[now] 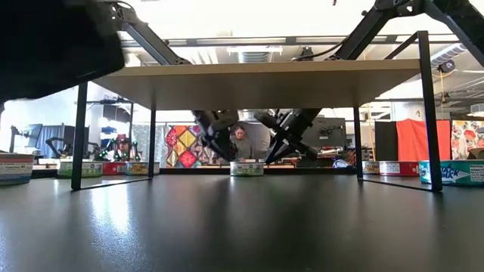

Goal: Stack canned seafood by type on shelf
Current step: Put the green white tuna can on the shelf

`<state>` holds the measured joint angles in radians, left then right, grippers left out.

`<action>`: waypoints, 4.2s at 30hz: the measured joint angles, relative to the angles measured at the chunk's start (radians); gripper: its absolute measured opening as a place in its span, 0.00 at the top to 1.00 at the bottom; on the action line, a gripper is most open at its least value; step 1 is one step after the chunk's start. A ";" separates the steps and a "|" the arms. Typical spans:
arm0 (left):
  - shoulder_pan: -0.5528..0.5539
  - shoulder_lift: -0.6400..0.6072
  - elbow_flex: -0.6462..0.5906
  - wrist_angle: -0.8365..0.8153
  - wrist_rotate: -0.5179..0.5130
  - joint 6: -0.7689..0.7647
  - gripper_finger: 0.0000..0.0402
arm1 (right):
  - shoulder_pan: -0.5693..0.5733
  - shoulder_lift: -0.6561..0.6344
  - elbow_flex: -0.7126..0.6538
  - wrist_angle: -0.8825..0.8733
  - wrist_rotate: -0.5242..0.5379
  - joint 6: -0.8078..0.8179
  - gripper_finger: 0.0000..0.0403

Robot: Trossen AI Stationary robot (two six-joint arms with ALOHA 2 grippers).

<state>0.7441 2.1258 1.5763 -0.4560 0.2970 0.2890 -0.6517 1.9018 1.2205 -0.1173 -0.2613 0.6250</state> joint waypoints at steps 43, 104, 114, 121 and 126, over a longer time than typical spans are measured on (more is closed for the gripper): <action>0.033 0.001 0.088 -0.190 -0.027 -0.059 0.57 | 0.049 -0.050 0.001 -0.111 0.005 0.034 0.97; 0.029 -0.077 -0.250 0.102 0.007 0.002 0.69 | 0.024 0.231 0.261 -0.027 -0.121 -1.079 0.08; 0.031 -0.079 -0.265 0.090 0.008 0.026 0.69 | 0.041 0.200 0.259 0.022 -0.117 -1.023 0.08; 0.023 -0.079 -0.262 0.088 0.016 0.055 0.69 | 0.045 0.217 0.250 0.031 -0.121 -1.040 0.08; 0.013 -0.080 -0.262 0.085 0.026 0.078 0.69 | 0.045 0.217 0.252 -0.029 -0.117 -1.052 0.08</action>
<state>0.7574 2.0457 1.3140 -0.3710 0.3233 0.3668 -0.6071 2.1193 1.4723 -0.1466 -0.3786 -0.4271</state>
